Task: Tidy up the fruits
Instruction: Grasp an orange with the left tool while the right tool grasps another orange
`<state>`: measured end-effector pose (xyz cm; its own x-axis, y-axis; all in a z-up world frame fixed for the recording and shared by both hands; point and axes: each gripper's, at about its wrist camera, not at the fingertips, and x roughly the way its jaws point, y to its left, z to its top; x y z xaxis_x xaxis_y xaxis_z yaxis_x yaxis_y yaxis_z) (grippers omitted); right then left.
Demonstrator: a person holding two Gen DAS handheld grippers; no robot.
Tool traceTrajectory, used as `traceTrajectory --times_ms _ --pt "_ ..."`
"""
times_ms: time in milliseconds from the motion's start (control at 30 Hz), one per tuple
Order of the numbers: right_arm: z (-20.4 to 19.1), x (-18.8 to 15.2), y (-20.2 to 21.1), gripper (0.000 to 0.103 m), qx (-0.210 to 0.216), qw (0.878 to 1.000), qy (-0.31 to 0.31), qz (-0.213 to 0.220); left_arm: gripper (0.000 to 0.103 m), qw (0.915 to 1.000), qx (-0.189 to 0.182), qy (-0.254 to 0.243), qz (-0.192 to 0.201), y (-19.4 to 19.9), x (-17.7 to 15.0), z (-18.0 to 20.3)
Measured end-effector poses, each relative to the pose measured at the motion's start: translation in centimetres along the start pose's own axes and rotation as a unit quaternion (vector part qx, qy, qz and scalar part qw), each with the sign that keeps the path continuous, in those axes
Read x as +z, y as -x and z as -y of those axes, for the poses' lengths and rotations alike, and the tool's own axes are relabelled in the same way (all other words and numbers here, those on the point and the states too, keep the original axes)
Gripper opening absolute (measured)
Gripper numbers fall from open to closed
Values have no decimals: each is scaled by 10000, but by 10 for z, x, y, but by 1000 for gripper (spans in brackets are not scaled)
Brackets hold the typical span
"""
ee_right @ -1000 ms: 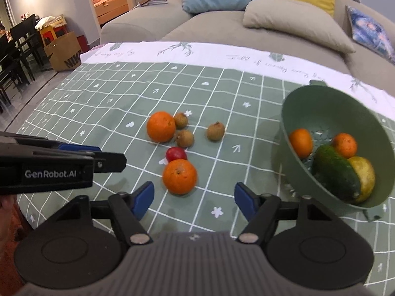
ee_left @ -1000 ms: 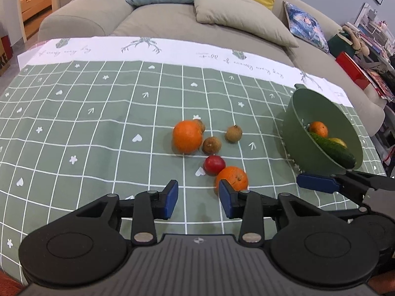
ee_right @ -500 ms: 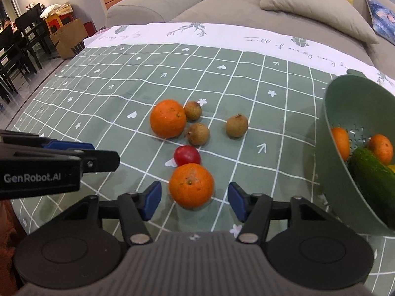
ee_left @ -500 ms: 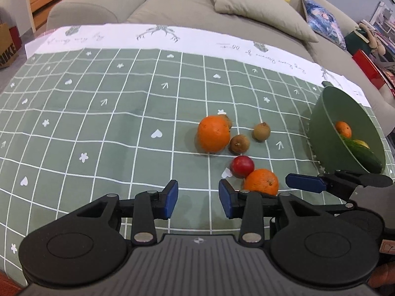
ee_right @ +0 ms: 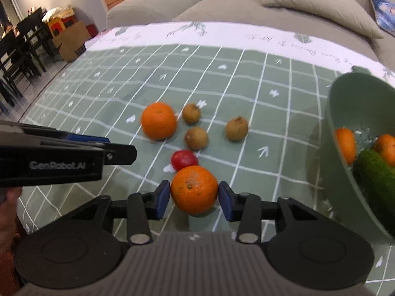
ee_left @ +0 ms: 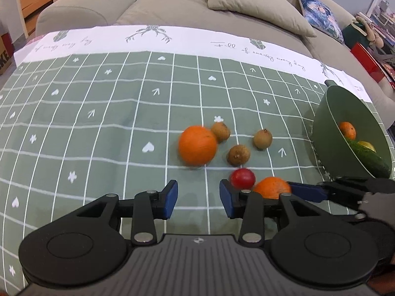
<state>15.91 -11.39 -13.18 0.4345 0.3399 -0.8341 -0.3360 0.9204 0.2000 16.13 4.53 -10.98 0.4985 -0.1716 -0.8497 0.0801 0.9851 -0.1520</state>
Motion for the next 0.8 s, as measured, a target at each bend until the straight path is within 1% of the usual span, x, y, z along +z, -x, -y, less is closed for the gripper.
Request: traceTrajectory --times_ms 133,233,300,400,433,500,567,633,700,767,800 --pt "12 7 2 40 -276 9996 -77 69 50 9998 116 -172 72 -8 8 0" --pt "24 10 0 40 -356 9990 -259 59 51 9996 183 -160 109 -14 13 -5" --pt "30 11 -2 40 -397 9986 -349 39 52 9999 111 -98 86 -18 17 -7" --pt "33 10 -4 40 -398 9983 -423 -3 52 9999 -138 -57 19 -25 20 -5" --pt "35 9 -6 40 -387 9983 -446 -25 53 9999 -123 -63 40 -27 20 -3" --pt "37 7 -7 41 -361 9983 -466 -29 55 10000 44 -20 64 -31 21 0" --pt "38 6 -7 41 -325 9984 -459 -17 56 9999 69 -8 86 -35 23 1" --pt "38 5 -6 41 -311 9985 -443 -14 58 9998 135 -108 113 -38 25 3" --pt "38 5 -6 41 -320 9987 -398 -6 59 9992 262 -246 151 -41 27 6" --pt "36 5 -5 48 -320 9990 -297 -14 59 9991 295 -268 128 -45 29 5" --pt "34 4 -4 48 -328 9992 -227 -15 59 9990 321 -277 115 -47 30 5"
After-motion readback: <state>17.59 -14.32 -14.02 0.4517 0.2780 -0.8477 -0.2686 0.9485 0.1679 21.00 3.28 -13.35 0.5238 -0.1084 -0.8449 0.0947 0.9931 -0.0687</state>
